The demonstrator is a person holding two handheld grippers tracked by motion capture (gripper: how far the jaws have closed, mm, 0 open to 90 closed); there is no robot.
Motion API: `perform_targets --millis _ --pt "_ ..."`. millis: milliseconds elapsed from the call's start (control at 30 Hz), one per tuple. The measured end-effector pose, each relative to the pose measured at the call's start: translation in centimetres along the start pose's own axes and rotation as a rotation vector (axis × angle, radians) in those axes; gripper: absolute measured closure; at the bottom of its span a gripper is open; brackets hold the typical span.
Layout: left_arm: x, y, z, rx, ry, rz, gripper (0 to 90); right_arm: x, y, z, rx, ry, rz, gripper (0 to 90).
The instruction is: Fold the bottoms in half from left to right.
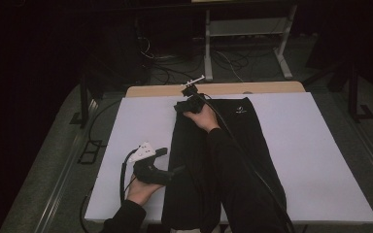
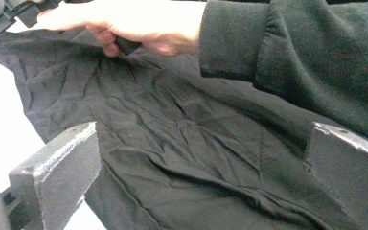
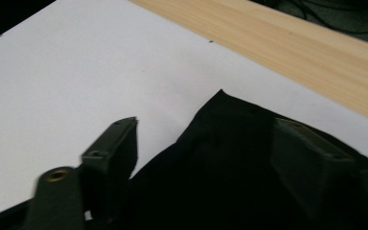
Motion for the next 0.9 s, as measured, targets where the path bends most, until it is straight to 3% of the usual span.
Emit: perform_targets --millis 100,233,333,667,733,900 --pt "0.0 0.0 0.0 0.0 0.0 -0.001 0.0 0.0 -0.4 0.1 -0.023 -0.025 0.002 33.7" --pt "0.0 0.0 0.0 0.002 0.0 -0.001 0.0 0.2 -1.0 0.5 -0.024 -0.023 0.009 38.2" --pt "0.0 0.0 0.1 0.002 0.0 -0.003 0.0 0.2 -1.4 0.7 -0.01 -0.014 0.022 39.2" --pt "0.0 0.0 0.1 -0.001 0.0 0.0 0.0 0.1 -2.2 1.2 0.045 -0.001 0.048 54.3" --pt "0.0 0.0 0.1 0.0 -0.001 -0.001 0.0 0.0 -2.2 1.3 0.073 0.005 0.05 60.0" --pt "0.0 0.1 0.0 -0.001 0.001 0.004 0.0 0.0 -2.2 1.3 0.088 -0.016 0.057 78.6"
Point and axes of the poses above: each handheld gripper's, and its own axes: y roughly backward along the jaws, x roughly out of its underside, z roughly to its left, the point moved 3 cm from there along -y, roughly forward along the jaws, and after that the axes turned 13 degrees about z, right-handed, at the moved point
